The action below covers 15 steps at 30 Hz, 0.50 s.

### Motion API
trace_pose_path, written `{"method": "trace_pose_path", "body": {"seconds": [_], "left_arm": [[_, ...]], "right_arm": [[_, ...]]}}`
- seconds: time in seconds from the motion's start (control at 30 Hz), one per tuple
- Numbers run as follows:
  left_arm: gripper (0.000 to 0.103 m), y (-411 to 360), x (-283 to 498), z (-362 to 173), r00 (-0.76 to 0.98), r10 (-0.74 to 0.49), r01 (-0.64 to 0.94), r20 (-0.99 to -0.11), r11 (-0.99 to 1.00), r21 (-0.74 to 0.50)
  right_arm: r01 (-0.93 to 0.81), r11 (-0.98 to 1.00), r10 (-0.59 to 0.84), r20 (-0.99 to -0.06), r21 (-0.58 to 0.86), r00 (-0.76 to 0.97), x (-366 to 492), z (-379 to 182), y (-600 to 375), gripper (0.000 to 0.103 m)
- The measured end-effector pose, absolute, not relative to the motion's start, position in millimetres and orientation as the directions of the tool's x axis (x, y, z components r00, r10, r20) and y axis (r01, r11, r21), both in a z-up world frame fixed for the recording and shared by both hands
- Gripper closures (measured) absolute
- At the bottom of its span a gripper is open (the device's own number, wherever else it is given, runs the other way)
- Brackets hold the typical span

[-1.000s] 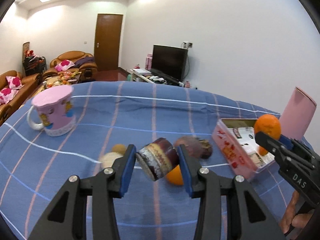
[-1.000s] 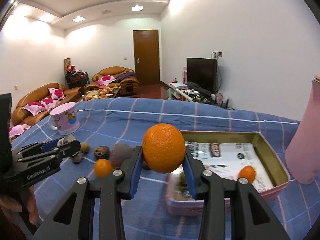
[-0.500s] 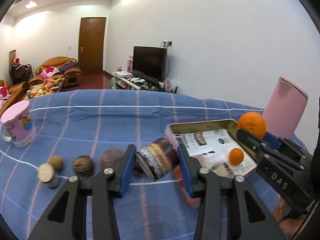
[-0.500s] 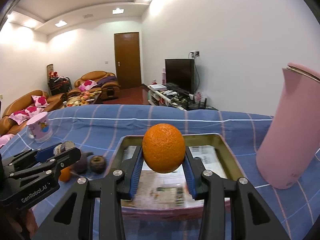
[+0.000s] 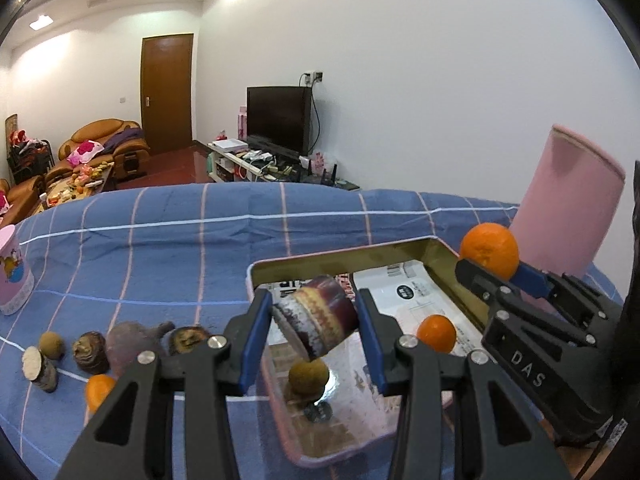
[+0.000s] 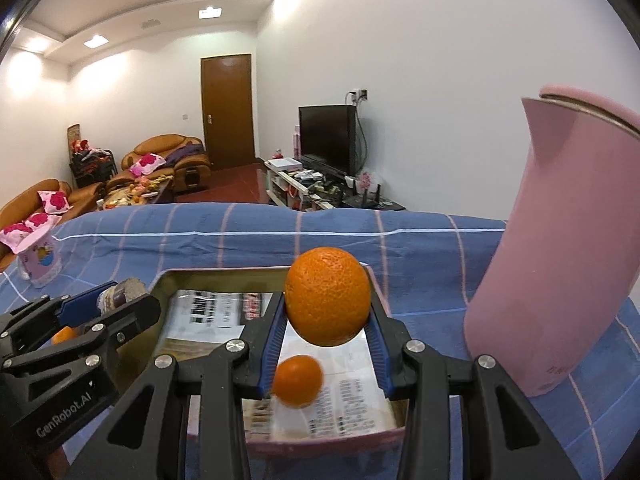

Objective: Organize fruits
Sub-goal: 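Lower the large orange into the tin with the right tool while the left tool releases the coconut chunk there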

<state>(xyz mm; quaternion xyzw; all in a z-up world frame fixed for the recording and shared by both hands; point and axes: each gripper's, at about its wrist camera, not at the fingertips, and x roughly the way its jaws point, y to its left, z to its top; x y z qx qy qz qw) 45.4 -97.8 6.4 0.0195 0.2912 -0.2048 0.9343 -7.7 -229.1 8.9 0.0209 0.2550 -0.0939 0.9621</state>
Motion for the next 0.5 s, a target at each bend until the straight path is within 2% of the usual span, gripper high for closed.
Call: {"method": "trace_pose_path", "body": {"seconds": [0.5], "left_arm": [[0.059, -131.0, 69.0, -15.6, 0.716, -0.244, 0.344, -0.654, 0.939, 0.027]], "right_arm": [[0.152, 0.988, -0.113, -0.602, 0.014, 0.790, 24.5, -8.8, -248.5, 0.062]]}}
